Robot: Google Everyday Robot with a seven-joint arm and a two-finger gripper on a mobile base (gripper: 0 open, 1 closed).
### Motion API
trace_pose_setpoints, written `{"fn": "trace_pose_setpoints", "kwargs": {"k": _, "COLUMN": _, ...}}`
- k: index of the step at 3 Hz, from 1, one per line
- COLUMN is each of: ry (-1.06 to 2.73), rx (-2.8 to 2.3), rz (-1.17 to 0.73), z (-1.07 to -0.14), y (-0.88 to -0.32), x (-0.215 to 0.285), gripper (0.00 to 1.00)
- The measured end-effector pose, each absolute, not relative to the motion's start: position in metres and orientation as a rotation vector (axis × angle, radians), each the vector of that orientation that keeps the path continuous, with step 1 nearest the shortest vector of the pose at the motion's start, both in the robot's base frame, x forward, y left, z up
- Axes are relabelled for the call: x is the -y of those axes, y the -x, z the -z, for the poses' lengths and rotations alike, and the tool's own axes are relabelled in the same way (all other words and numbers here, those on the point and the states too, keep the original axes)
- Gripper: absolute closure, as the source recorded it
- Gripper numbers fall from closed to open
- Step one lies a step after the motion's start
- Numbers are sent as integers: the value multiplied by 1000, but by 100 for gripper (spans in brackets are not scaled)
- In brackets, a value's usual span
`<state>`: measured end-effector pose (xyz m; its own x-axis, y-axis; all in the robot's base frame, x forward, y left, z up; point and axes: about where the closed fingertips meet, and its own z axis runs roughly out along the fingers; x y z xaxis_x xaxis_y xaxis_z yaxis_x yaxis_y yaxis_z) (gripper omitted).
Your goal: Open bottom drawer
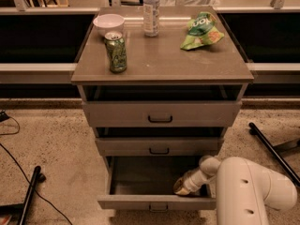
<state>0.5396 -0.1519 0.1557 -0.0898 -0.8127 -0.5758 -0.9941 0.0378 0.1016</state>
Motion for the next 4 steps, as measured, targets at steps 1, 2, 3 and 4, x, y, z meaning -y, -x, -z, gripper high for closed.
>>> {"fn": "trace_pose_setpoints", "kwargs": {"k": 1, "ry": 1868, "rx": -1925, "rz": -805, "z": -162, "y": -517, "x": 148, "gripper": 100}}
{"fn": "trace_pose_setpoints", "kwargs": {"k": 2, "ry": 1896, "rx": -1888, "rz": -880, "z": -175, "y": -491, "x": 144, "gripper": 100}}
{"fn": "trace_pose_setpoints", "kwargs": {"k": 3, "ry": 1915, "rx": -1859, "rz": -929, "z": -191, "y": -466, "x": 143, "gripper": 100}}
{"fn": "trace_pose_setpoints", "kwargs": {"k": 4, "ry": 1937, "rx": -1820, "rz": -952, "z": -210, "y": -442, "x": 135, "gripper": 100}}
